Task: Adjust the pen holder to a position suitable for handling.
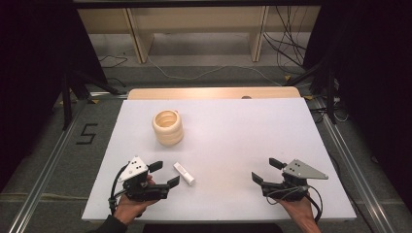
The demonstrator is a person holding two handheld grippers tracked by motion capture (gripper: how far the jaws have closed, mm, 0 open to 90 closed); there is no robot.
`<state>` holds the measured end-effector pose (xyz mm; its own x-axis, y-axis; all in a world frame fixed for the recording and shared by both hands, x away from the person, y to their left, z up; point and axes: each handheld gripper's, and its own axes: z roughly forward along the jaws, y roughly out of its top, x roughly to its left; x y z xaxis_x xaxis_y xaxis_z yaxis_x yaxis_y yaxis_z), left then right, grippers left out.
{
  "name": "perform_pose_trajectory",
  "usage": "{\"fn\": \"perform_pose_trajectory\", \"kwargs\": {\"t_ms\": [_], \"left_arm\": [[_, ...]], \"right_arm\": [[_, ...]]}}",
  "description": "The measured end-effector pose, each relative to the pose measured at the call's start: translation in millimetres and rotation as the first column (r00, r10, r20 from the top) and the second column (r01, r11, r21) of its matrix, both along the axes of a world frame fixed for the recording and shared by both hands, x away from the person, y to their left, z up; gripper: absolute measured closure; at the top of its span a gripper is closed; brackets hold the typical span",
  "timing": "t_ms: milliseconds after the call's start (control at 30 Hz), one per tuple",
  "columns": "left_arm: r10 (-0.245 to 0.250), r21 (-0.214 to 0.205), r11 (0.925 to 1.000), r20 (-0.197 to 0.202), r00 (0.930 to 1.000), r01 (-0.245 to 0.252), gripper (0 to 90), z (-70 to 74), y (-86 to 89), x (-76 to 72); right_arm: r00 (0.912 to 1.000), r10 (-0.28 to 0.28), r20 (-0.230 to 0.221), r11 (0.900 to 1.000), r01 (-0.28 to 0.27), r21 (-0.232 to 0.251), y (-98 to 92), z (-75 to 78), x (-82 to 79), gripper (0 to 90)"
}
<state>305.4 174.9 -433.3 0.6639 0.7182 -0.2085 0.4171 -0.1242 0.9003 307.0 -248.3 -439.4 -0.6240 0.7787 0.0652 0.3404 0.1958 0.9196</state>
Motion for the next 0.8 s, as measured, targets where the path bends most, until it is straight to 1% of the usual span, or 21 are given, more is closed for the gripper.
{"fn": "perform_pose_trajectory", "kwargs": {"t_ms": [500, 533, 600, 633, 800], "left_arm": [[0.001, -0.001, 1.0, 0.003, 1.0, -0.001, 15.2, 1.6, 0.2, 1.3], [0.004, -0.002, 1.0, 0.006, 1.0, -0.004, 15.2, 2.3, 0.7, 2.0], [0.017, -0.019, 0.9997, -0.003, 0.9999, -0.017, 15.2, 3.3, 1.9, 3.8], [0.02, -0.011, 0.9997, -0.001, 0.9998, -0.02, 15.2, 3.9, 2.5, 5.2], [0.037, -0.008, 0.9993, -0.009, 0.9993, -0.037, 15.2, 4.4, 2.7, 8.3]], "right_arm": [[1.0, -0.006, 0.004, 1.0, 0.006, 0.003, -0.4, 0.1, 0.8, 19.3], [1.0, -0.007, 0.004, 1.0, 0.007, 0.005, -0.5, 0.0, 0.8, 19.4], [1.0, -0.007, 0.005, 1.0, 0.007, 0.001, -0.6, -0.1, 1.1, 19.4], [0.9999, -0.009, 0.006, 1.0, 0.009, -0.001, -0.4, 0.0, 1.1, 19.4], [0.9999, -0.01, 0.007, 0.9999, 0.01, 0.002, 0.3, 0.3, 1.0, 19.6]]}}
